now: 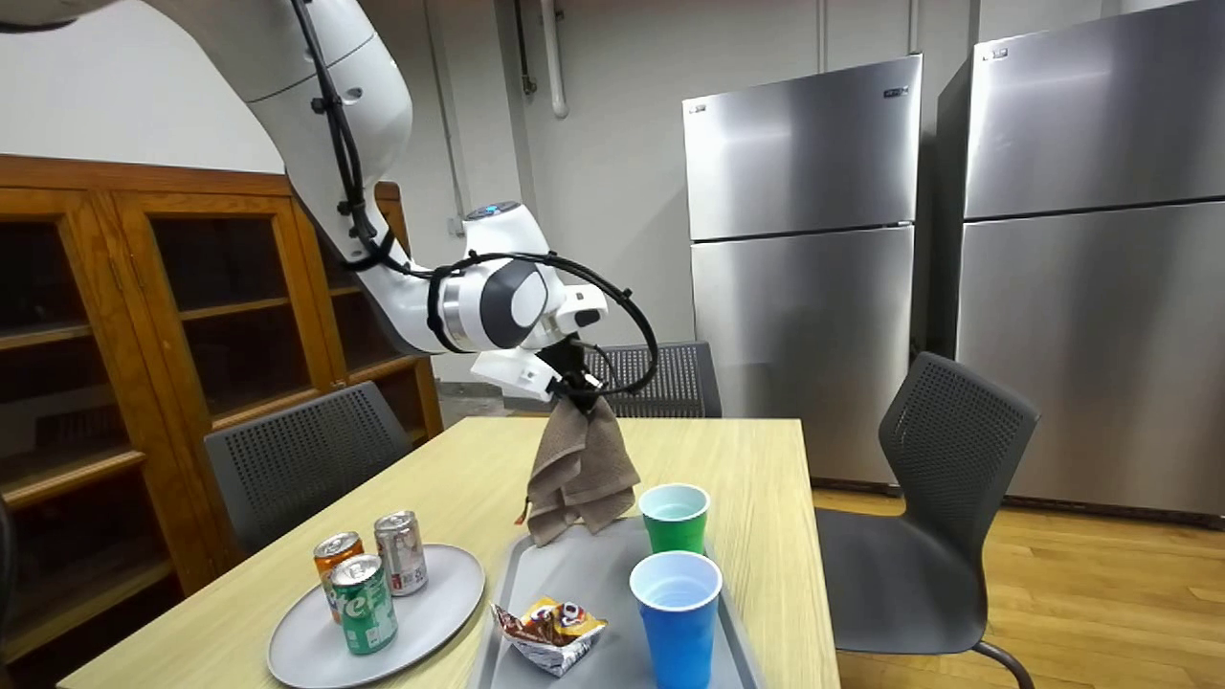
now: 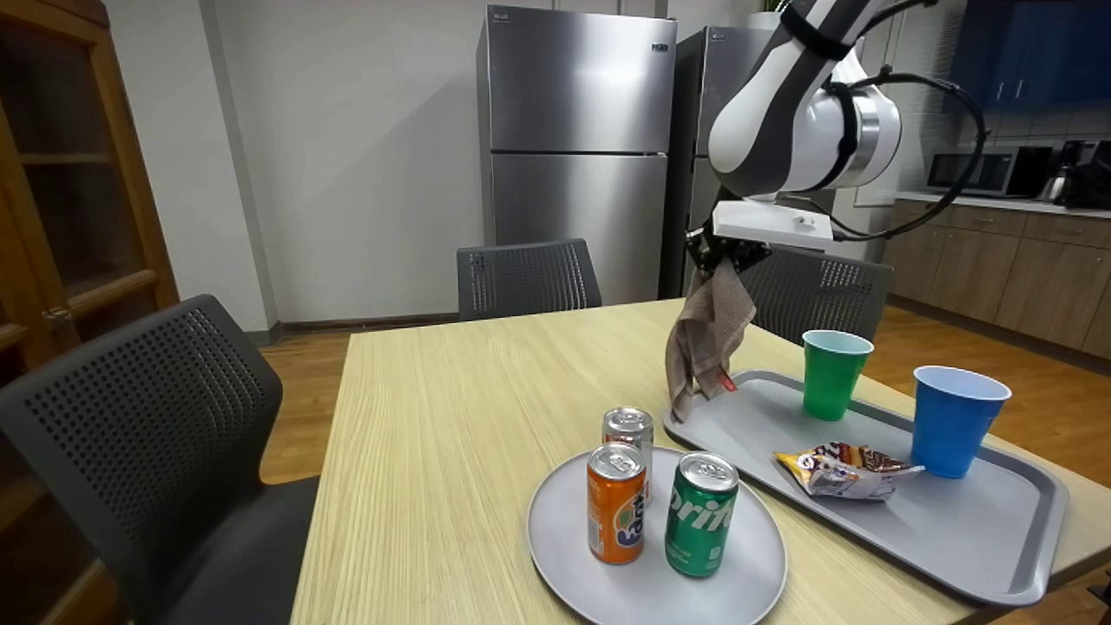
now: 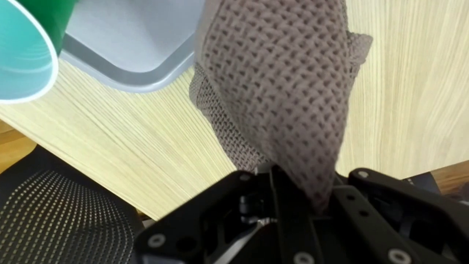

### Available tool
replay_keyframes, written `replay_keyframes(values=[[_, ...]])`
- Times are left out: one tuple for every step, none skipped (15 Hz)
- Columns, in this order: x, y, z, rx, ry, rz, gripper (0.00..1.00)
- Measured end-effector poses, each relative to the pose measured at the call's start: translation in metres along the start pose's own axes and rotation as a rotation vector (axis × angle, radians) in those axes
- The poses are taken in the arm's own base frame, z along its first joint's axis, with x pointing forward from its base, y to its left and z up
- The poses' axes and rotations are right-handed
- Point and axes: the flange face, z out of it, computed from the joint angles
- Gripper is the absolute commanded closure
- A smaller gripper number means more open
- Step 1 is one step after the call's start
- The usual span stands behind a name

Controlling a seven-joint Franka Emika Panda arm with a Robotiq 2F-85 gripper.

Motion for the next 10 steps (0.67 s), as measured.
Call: replay_keyframes(values=[[0.002, -0.004, -0.004, 0.008, 0.009, -0.003, 0.99], [0.003, -0.008, -0.008, 0.016, 0.017, -0.007, 0.99], [0.004, -0.012, -0.011, 0.023, 0.024, -0.01, 0.99], [0.005, -0.016, -0.013, 0.029, 0.03, -0.014, 0.99], [0.005, -0.02, -0.014, 0.036, 0.035, -0.018, 0.99], [0.005, -0.023, -0.015, 0.042, 0.039, -0.023, 0.99], [0.005, -0.027, -0.016, 0.047, 0.042, -0.027, 0.99], [0.005, -0.032, -0.016, 0.053, 0.044, -0.032, 0.99], [0.005, -0.036, -0.017, 0.059, 0.047, -0.036, 0.99], [0.006, -0.04, -0.018, 0.064, 0.049, -0.04, 0.99]])
